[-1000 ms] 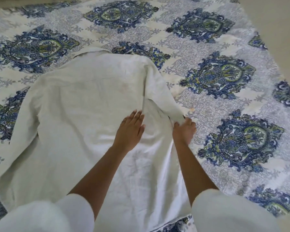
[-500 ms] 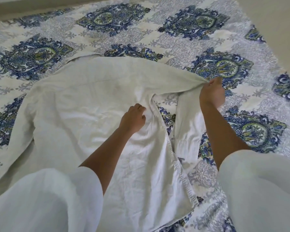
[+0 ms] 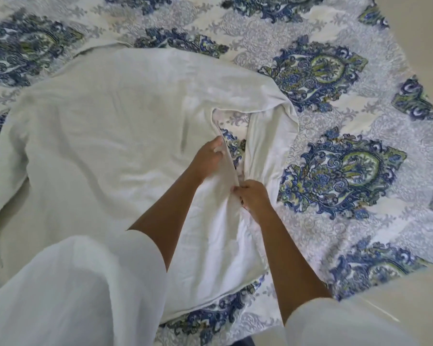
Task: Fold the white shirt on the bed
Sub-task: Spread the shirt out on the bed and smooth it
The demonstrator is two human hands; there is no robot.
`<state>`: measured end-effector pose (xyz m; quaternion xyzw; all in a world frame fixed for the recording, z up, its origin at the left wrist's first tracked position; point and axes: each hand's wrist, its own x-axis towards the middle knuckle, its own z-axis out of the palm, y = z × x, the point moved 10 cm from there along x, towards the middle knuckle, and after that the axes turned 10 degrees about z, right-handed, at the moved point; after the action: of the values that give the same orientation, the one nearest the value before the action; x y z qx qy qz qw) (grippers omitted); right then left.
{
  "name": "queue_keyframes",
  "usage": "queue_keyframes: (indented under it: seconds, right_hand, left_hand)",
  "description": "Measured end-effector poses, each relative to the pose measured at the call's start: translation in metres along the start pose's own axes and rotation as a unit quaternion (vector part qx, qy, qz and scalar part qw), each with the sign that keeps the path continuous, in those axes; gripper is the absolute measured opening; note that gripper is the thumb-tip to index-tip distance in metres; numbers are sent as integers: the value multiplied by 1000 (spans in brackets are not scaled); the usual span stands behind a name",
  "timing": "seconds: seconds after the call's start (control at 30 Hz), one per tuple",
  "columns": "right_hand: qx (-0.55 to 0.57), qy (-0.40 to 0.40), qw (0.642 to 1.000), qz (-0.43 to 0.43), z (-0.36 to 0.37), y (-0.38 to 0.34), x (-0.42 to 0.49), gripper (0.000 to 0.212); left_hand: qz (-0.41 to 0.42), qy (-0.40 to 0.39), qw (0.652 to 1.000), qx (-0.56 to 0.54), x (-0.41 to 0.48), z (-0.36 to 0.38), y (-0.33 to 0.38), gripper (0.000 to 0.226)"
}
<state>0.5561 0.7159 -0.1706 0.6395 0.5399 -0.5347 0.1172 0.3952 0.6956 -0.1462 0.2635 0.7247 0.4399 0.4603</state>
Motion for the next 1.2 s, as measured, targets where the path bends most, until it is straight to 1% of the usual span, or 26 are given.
queue_keyframes:
  seconds: [0.03, 0.07, 0.1, 0.13, 0.17, 0.2, 0.23, 0.3, 0.33, 0.37, 0.4, 0.47, 0.53, 0.6, 0.67, 0.7, 0.73, 0.77, 0.8, 0.87, 0.93, 0.97, 1.0, 1.07, 1.13, 1.2]
  right_hand:
    - [-5, -35, 999, 3, 3, 15, -9, 29]
    - [-32, -62, 998, 5, 7, 28, -19, 24]
    - [-69, -76, 995, -6, 10, 38, -27, 10]
    - [-104, -75, 991, -24, 10, 42, -33, 5]
    - [-133, -62, 989, -35, 8, 47, -35, 12]
    - [-140, -51, 989, -23, 3, 52, -38, 7]
    - [-130, -46, 990, -5, -3, 58, -42, 7]
    - [-69, -64, 993, 67, -13, 80, -44, 19]
    - [-39, -81, 990, 111, -16, 95, -47, 20]
    - [-25, -93, 986, 136, -18, 107, -50, 20]
    - [-26, -92, 986, 135, -20, 115, -52, 18]
    - [-52, -67, 992, 90, -26, 119, -58, 18]
    - [-47, -44, 997, 50, -26, 121, -66, 16]
    - [-78, -60, 995, 23, -15, 128, -74, 10]
    - [-101, -45, 994, 6, -15, 134, -78, 6]
    - [-66, -34, 997, 18, -21, 141, -79, 6]
    - [-8, -25, 999, 41, -25, 151, -82, 8]
    - [36, -13, 997, 61, -29, 163, -82, 11]
    - [48, -6, 996, 72, -30, 172, -81, 12]
    - [-15, 5, 996, 83, -25, 186, -83, 10]
    - [-64, 24, 994, 82, -21, 188, -86, 4]
    - [-92, 46, 992, 73, -21, 186, -89, 5]
    - [-129, 81, 987, 58, -24, 179, -93, 13]
    - [-211, 167, 963, 2, -29, 157, -103, 31]
    - [-247, 229, 937, -90, -23, 123, -115, 37]
    - [-258, 262, 907, -206, -7, 81, -123, 35]
  left_hand:
    - [-3, 12, 1000, -7, -8, 3, -4, 46]
    - [-9, 20, 1000, -3, -18, 6, -9, 44]
    - [-19, 23, 1000, -6, -29, 10, -16, 42]
    - [-31, 21, 999, -11, -40, 14, -24, 43]
    - [-41, 17, 999, -21, -52, 20, -30, 43]
    - [-49, 14, 998, -28, -64, 26, -34, 44]
    - [-55, 14, 998, -38, -76, 30, -37, 44]
    - [-62, 11, 997, -41, -95, 37, -41, 42]
    - [-62, 6, 998, -23, -105, 40, -42, 40]
    - [-63, 3, 998, -7, -114, 43, -45, 39]
    - [-66, -3, 998, 6, -122, 47, -48, 38]
    - [-68, -25, 997, 36, -139, 59, -56, 37]
    - [-42, -73, 986, 147, -155, 73, -63, 31]
    - [-19, -117, 965, 235, -177, 88, -77, 24]
    - [-11, -140, 959, 246, -194, 102, -89, 31]
    - [-7, -148, 959, 243, -201, 107, -92, 38]
    - [2, -156, 957, 244, -208, 112, -94, 43]
    - [11, -167, 954, 249, -213, 115, -96, 46]
    - [16, -177, 951, 254, -216, 118, -96, 46]
    - [17, -194, 945, 261, -225, 118, -100, 46]
    - [16, -189, 947, 260, -230, 111, -103, 46]
    - [17, -181, 949, 259, -232, 105, -104, 45]
    - [20, -171, 951, 258, -232, 98, -102, 44]
    - [38, -138, 954, 262, -229, 82, -96, 42]
    - [70, -98, 948, 295, -220, 63, -85, 40]
    - [115, -42, 927, 355, -204, 39, -70, 40]
